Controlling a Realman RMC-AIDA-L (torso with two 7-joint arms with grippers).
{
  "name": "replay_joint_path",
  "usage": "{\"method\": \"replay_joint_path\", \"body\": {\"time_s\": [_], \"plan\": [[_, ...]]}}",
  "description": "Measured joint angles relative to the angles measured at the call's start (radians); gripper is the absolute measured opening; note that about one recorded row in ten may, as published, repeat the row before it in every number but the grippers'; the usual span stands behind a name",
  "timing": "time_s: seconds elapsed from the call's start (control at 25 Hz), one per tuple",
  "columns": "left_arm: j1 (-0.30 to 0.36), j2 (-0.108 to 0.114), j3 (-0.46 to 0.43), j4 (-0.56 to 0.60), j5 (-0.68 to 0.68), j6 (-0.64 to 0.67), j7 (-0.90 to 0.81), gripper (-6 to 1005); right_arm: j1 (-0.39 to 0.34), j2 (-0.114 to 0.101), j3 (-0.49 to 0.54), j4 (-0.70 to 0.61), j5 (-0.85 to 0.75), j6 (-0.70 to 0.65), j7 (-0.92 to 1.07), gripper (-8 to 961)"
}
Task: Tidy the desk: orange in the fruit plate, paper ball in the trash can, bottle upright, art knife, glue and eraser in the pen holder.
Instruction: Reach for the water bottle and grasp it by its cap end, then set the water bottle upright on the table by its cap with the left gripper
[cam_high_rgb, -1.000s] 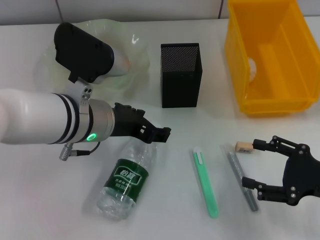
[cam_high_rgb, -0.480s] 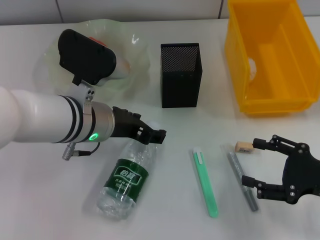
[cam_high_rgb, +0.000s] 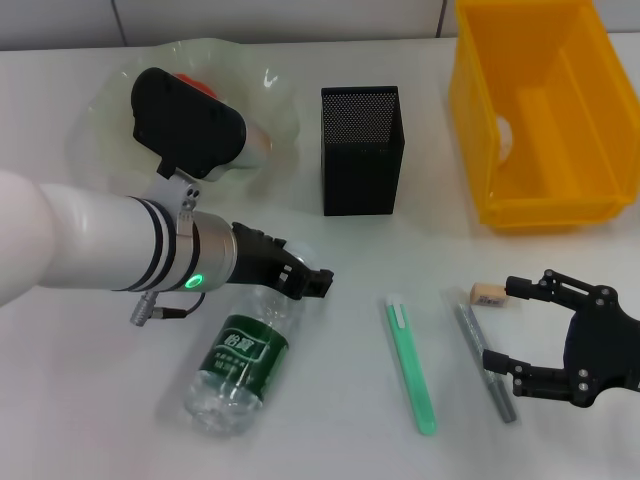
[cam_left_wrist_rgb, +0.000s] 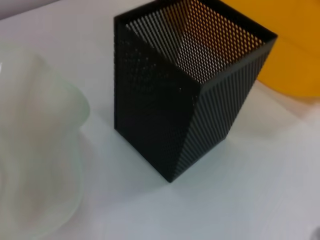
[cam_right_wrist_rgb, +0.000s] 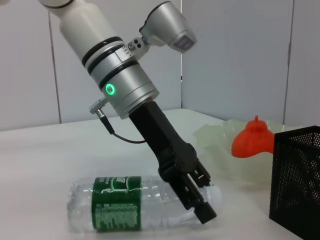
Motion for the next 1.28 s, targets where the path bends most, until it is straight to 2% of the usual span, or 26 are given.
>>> {"method": "replay_joint_path", "body": {"time_s": [0.12, 0.32, 0.44, 0.52, 0.68, 0.72, 0.76, 0.88, 0.92, 0.96, 1.0, 1.08, 1.12, 1.16, 1.28], "plan": [[-0.01, 0.0, -0.004, -0.003, 0.005, 0.03, 0.011, 748, 0.0, 0.0, 0.001, -0.001, 0.0, 0.0, 0.002, 846], [-0.012, 0.001, -0.005, 0.002, 0.008, 0.048, 0.048, 554, 0.0, 0.0, 0.003, -0.005, 0.0, -0.001, 0.006, 846], [-0.011, 0.001, -0.005, 0.005, 0.009, 0.052, 0.067, 494, 0.0, 0.0, 0.003, -0.006, 0.0, -0.005, 0.007, 846], [0.012, 0.005, -0.018, 0.034, 0.003, 0.058, 0.119, 454, 0.0, 0.0, 0.004, -0.008, 0.0, -0.009, 0.011, 846], [0.064, 0.007, -0.077, 0.081, -0.038, 0.059, 0.217, 454, 0.0, 0.0, 0.005, -0.015, 0.0, -0.012, 0.021, 846], [0.105, 0.008, -0.138, 0.107, -0.104, 0.059, 0.312, 454, 0.0, 0.0, 0.005, -0.017, 0.0, -0.012, 0.024, 846], [0.105, 0.008, -0.138, 0.107, -0.104, 0.059, 0.312, 454, -0.001, 0.0, 0.005, -0.018, 0.0, -0.013, 0.027, 845], [0.18, 0.009, -0.243, 0.124, -0.275, 0.056, 0.531, 453, -0.001, 0.0, 0.005, -0.03, 0.0, -0.014, 0.043, 845], [0.23, 0.01, -0.303, 0.125, -0.402, 0.057, 0.711, 453, -0.003, 0.0, 0.004, -0.046, 0.0, -0.014, 0.052, 845], [0.252, 0.01, -0.32, 0.123, -0.445, 0.058, 0.78, 453, -0.005, 0.0, 0.003, -0.053, 0.0, -0.014, 0.056, 845], [0.252, 0.01, -0.32, 0.123, -0.445, 0.058, 0.78, 453, -0.005, 0.0, 0.003, -0.053, 0.0, -0.014, 0.056, 845], [0.291, 0.011, -0.355, 0.112, -0.544, 0.058, 0.918, 453, -0.007, 0.0, 0.0, -0.065, 0.0, -0.015, 0.066, 845], [0.315, 0.011, -0.388, 0.087, -0.636, 0.059, 1.023, 453, -0.007, 0.0, -0.001, -0.068, 0.0, -0.016, 0.071, 845], [0.315, 0.011, -0.388, 0.087, -0.636, 0.059, 1.023, 453, -0.006, 0.0, -0.002, -0.071, 0.0, -0.016, 0.075, 845], [0.332, 0.011, -0.444, 0.025, -0.771, 0.085, 1.166, 452, -0.001, 0.0, -0.003, -0.073, 0.0, -0.016, 0.086, 845]]}}
